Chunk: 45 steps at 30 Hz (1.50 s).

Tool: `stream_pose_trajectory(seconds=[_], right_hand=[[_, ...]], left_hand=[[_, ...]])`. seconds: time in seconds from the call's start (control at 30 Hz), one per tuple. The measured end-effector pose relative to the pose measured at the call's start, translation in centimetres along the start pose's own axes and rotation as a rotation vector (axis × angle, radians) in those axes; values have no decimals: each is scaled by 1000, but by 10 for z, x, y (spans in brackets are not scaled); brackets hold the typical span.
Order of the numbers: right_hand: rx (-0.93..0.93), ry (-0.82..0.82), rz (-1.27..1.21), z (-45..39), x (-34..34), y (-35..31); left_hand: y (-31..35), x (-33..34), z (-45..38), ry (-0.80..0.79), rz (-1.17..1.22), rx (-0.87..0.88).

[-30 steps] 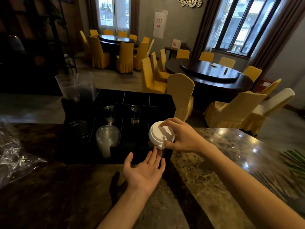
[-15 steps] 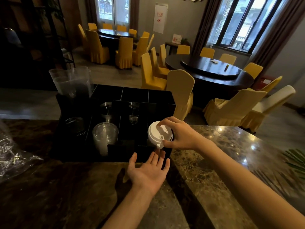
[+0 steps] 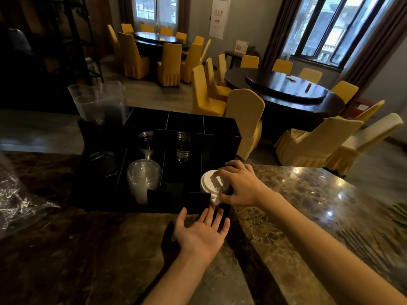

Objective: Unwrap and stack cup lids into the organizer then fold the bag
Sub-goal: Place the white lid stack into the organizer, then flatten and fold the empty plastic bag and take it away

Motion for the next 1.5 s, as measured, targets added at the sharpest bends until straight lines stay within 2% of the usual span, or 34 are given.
stream_pose_trajectory(seconds=[0.17,0.27,0.43,0.6,0.77,0.87,1.03,1.27,1.5], right_hand=[[21,-5,15,4,11,-6],[34,5,3,9,12,-9],[34,66,-21,25,7,-17],[57,255,-107,49,-11,-33],[78,370,-183,74,-23,-62],[71,400,-218,80,-27,-86],[46,466,-305,78,-31,-131],[-44,439,-452,43,-25,-211],[-121,440,-483,-10,-23,-301]], left_hand=[[8,-6,1,3,-127,27],[15,-10,2,11,-324,74],[31,-9,14,29,-891,252],[43,1,34,-89,-1441,463],[64,13,67,-276,-2094,873],[83,19,94,-247,-2323,1066],[124,24,142,-100,-2504,1317],[201,9,210,165,-2578,1401],[286,8,279,396,-2548,1511]])
Point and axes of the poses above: each hand's wrist, its own z-axis away from the middle knuckle, its own x-axis out of the palm, y = z × x, the point moved 5 cm from there along -z, towards the middle knuckle, and after that the axes turned 2 degrees about z, right-handed, at the moved point
